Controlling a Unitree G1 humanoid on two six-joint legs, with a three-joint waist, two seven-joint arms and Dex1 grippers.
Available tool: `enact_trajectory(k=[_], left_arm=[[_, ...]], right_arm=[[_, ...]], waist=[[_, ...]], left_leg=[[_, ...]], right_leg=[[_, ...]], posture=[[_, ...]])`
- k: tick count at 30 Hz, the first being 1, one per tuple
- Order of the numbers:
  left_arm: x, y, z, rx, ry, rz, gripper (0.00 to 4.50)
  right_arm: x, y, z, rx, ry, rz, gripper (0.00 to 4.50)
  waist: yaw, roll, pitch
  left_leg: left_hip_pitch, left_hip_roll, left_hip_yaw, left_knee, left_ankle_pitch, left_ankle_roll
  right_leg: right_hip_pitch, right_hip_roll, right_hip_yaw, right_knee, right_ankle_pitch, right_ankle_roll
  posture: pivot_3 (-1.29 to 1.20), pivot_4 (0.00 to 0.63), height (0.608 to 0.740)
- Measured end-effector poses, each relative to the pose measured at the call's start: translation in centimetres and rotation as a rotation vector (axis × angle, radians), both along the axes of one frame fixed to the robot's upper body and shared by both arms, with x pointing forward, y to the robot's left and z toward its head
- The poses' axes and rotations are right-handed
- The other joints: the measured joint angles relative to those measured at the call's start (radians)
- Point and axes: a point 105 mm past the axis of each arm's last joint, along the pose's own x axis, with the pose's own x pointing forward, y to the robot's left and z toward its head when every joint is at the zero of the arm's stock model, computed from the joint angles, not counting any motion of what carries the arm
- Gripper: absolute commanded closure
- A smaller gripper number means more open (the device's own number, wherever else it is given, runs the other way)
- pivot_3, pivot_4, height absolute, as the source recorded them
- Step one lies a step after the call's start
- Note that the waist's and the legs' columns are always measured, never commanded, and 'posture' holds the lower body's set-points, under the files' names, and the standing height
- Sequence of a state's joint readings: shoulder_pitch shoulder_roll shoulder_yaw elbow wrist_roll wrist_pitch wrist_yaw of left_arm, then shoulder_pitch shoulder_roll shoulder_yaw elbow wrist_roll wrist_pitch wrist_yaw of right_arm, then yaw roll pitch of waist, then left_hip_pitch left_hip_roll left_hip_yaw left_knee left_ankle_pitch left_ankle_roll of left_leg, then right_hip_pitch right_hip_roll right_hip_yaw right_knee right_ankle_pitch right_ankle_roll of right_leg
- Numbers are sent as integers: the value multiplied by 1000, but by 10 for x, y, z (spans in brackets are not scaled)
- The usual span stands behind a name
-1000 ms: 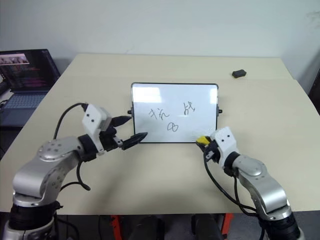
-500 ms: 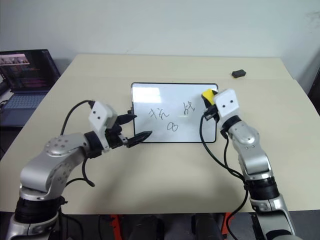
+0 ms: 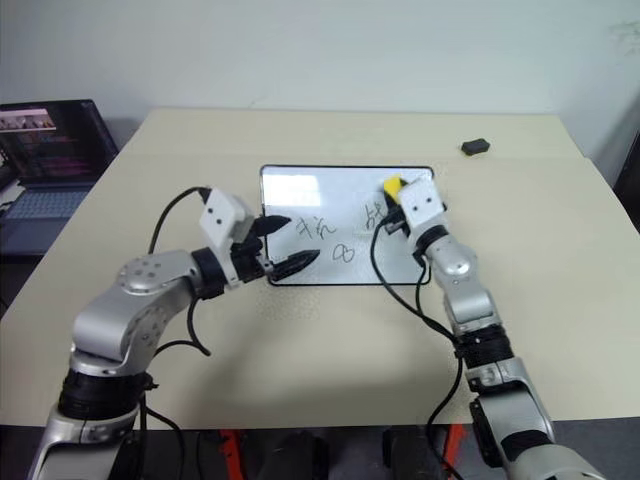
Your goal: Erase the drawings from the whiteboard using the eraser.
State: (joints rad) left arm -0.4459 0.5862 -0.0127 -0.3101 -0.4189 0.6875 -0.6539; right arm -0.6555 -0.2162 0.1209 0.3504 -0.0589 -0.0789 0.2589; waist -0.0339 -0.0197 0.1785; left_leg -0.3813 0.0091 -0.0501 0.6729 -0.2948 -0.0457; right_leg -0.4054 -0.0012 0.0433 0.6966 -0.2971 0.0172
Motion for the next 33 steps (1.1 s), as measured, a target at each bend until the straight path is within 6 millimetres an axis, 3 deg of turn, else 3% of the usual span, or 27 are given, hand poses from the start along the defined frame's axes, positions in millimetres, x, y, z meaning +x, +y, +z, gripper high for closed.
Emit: enact_trajectory(k=[14, 19, 24, 26, 33], left_arm=[[4, 9, -5, 20, 13, 13, 0], [3, 14, -9, 19, 22, 31, 0], [1, 21, -17, 19, 46, 61, 0], [1, 23, -19, 20, 53, 64, 0], [1, 25, -18, 17, 51, 75, 0]], right_arm=[[-17, 35, -39, -172, 98, 200, 3435], [-14, 30, -31, -157, 63, 164, 3452], [4, 8, 17, -46, -66, 26, 3463], [7, 7, 28, -31, -90, 10, 3464], [3, 33, -2, -81, 9, 105, 3464]], waist=[[-18, -3, -3], [-17, -4, -3], [-18, -4, -3], [-18, -4, -3], [-18, -4, -3]], left_leg=[[5, 1, 0, 5, 0, 0], [5, 1, -1, 5, 0, 0], [1, 1, -1, 4, 0, 0], [0, 1, -1, 3, 0, 0], [-1, 1, -1, 3, 0, 0]], right_leg=[[4, 1, 0, 5, 2, -1], [5, 1, -1, 4, 2, -1], [1, 1, -1, 2, 2, -1], [0, 1, -1, 1, 2, -1], [0, 0, -1, 0, 2, -1]], posture=[[0, 150, 740], [0, 150, 740], [0, 150, 740], [0, 150, 740], [0, 150, 740]])
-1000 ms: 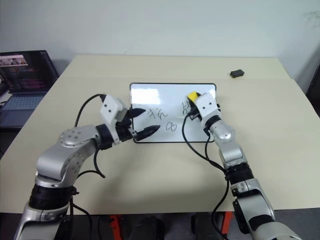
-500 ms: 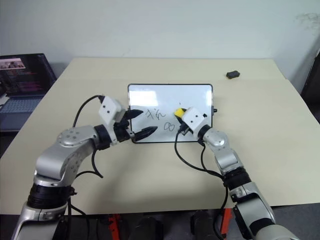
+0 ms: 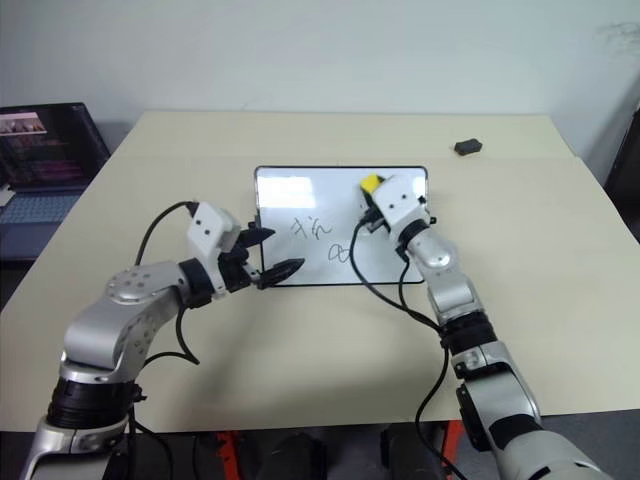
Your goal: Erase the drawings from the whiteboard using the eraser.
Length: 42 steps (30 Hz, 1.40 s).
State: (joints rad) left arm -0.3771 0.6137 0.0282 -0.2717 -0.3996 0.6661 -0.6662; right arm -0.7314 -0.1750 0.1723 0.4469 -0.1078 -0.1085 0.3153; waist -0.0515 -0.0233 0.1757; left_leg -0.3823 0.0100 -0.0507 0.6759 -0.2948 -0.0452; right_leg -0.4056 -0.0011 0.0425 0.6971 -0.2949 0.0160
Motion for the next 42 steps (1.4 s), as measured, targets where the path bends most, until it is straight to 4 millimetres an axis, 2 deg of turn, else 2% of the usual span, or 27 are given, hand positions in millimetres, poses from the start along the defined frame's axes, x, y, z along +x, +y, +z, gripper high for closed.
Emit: enact_trajectory(k=[7, 11, 13, 17, 20, 23, 26, 31, 35, 42], left_arm=[[-2, 0, 1, 0, -5, -1, 0], [-2, -1, 1, -1, -5, -1, 0], [-2, -1, 1, -1, -5, -2, 0], [-2, -1, 1, -2, -5, -3, 0], [-2, -2, 1, -7, -4, -8, 0], [-2, -3, 1, -11, -1, -13, 0], [-2, -4, 1, -14, -1, -17, 0], [-2, -5, 1, -15, 0, -18, 0], [-2, -5, 1, -15, 0, -19, 0], [-2, -5, 1, -15, 1, -18, 0]], right_arm=[[-14, 13, -26, -74, 103, 96, 3464], [-16, 11, -28, -59, 112, 90, 3465], [-15, 9, -24, -31, 90, 75, 3465], [-6, -16, 3, 93, -8, -39, 3485], [3, -34, 17, 107, -62, -114, 3485], [7, -44, 8, 86, -45, -156, 3486], [4, -41, -1, 70, -33, -136, 3487], [-14, -21, -34, 21, 23, -32, 3487], [-26, -5, -55, -40, 75, 40, 3487], [-29, -2, -58, -103, 70, 70, 3487]], waist=[[-1, 0, -1], [0, 0, -1], [0, 0, 0], [1, 0, 0], [1, 0, 0], [1, 0, 0], [1, -1, 0], [-7, -2, -2], [-10, -2, -1], [-7, -2, -1]], left_leg=[[3, 0, 0, 1, 0, 0], [4, 0, -1, 1, 0, 0], [3, 0, -1, 1, 0, 0], [0, 0, -1, 1, 0, 0], [0, 0, 0, 0, 0, 0], [0, 0, 0, 0, 0, 0], [1, 0, 0, 0, 0, 0], [5, 0, 1, 1, 0, 0], [20, 0, 0, -1, 0, 0], [20, 0, -1, 0, 0, 0]], right_leg=[[2, 0, 0, 2, 0, 0], [3, 0, -1, 3, 1, 0], [2, 0, -1, 2, 2, 0], [1, 0, -1, 1, 1, 0], [0, 0, 0, -1, 1, 0], [0, 0, 0, -1, 1, 0], [1, 0, 0, 0, 1, 0], [4, 0, 1, 1, 2, 0], [20, 1, 1, 0, 1, 0], [19, 2, 1, 0, 1, 0]], posture=[[0, 150, 740], [0, 150, 740], [0, 150, 740], [0, 150, 740], [0, 150, 740], [0, 150, 740], [0, 150, 740], [0, 150, 740], [0, 150, 740], [0, 150, 740]])
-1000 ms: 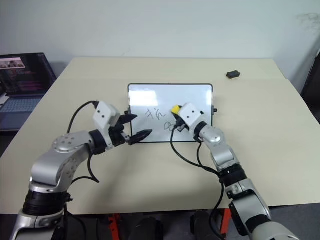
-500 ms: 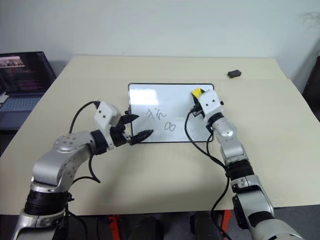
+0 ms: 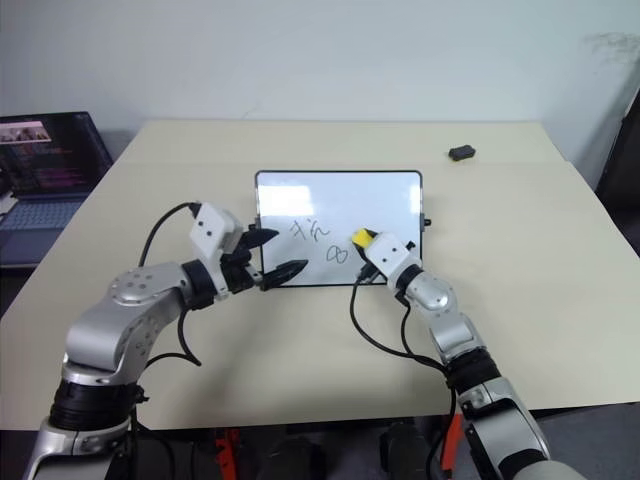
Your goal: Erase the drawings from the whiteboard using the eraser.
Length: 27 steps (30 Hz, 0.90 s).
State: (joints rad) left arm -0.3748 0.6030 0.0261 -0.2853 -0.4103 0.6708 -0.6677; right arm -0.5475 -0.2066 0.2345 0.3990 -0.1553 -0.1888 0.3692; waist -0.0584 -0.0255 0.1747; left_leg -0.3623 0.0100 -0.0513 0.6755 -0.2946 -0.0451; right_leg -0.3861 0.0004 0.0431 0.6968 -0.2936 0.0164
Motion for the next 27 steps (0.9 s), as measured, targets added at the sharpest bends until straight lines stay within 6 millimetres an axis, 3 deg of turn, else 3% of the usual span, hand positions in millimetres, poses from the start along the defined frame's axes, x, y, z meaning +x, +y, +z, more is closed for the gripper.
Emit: enact_trajectory(k=[3, 7, 12, 16, 21, 27], left_arm=[[0, 0, -1, -3, 2, 4, 0], [0, 4, -3, -9, 9, 22, 0], [-6, 14, -12, -27, 37, 65, 0], [-14, 24, -18, -19, 53, 100, 0], [-21, 36, -21, -7, 55, 145, 0], [-30, 45, -31, 12, 88, 167, 0]], right_arm=[[0, -3, 5, 16, -2, -10, 3488], [4, -22, 22, 135, 41, -77, 3488], [-9, -42, 46, 308, 129, -85, 3489], [-34, -50, 29, 284, 253, -33, 3489], [-69, -48, 7, 112, 332, 82, 3491], [-83, -40, -4, 18, 314, 118, 3497]], waist=[[2, 0, 0], [7, 0, 1], [11, 1, 1], [19, 1, 1], [26, 1, 1], [27, 1, 1]], left_leg=[[-2, 0, -1, 0, 0, 0], [-3, 0, -1, 0, 0, 0], [-4, 1, -1, -10, 0, 0], [-7, 1, -1, -14, -1, 0], [-13, 0, -2, -13, -1, 0], [-12, 0, -2, -13, -1, 0]], right_leg=[[-1, 0, 0, 0, 0, 0], [-2, 0, -1, -2, 0, 0], [-2, -1, -1, -12, 0, 0], [-4, -1, -2, -17, -1, 1], [-9, -3, -2, -17, -2, 1], [-9, -2, -3, -16, -2, 1]], posture=[[0, 150, 740], [0, 150, 740], [0, 150, 740], [0, 150, 740], [0, 150, 740], [0, 150, 740]])
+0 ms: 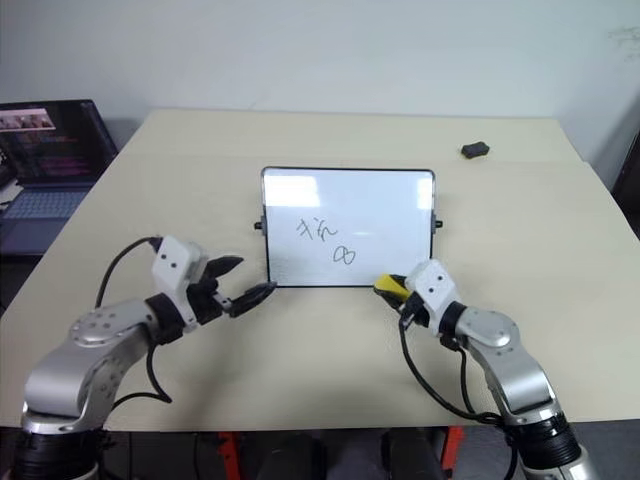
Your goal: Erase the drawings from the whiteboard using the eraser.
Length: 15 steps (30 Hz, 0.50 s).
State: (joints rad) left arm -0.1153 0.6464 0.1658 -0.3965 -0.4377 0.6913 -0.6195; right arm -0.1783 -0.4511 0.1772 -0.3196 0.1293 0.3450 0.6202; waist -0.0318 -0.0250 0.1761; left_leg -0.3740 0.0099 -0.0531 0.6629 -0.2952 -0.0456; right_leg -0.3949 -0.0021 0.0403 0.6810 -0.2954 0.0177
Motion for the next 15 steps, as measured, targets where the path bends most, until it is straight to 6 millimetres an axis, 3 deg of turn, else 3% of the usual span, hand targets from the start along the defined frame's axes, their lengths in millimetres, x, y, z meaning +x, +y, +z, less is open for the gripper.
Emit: enact_trajectory(k=[7, 11, 15], left_arm=[[-6, 11, -9, 3, 31, 37, 0], [-7, 12, -9, 3, 30, 40, 0], [-5, 12, -7, 4, 22, 39, 0]], right_arm=[[12, 18, 19, -63, -286, -20, 3497], [36, 31, 41, -82, -446, -50, 3497], [63, 42, 50, -112, -512, -89, 3497]], waist=[[0, 0, 0], [0, 0, 0], [0, 0, 0]], left_leg=[[0, 0, 0, 0, 0, 0], [1, 0, 0, 0, 0, 0], [0, 0, 0, 0, 0, 0]], right_leg=[[0, 0, 0, 0, 0, 0], [0, 0, 0, 0, 0, 0], [0, 0, 0, 0, 0, 0]], posture=[[0, 150, 740], [0, 150, 740], [0, 150, 740]])
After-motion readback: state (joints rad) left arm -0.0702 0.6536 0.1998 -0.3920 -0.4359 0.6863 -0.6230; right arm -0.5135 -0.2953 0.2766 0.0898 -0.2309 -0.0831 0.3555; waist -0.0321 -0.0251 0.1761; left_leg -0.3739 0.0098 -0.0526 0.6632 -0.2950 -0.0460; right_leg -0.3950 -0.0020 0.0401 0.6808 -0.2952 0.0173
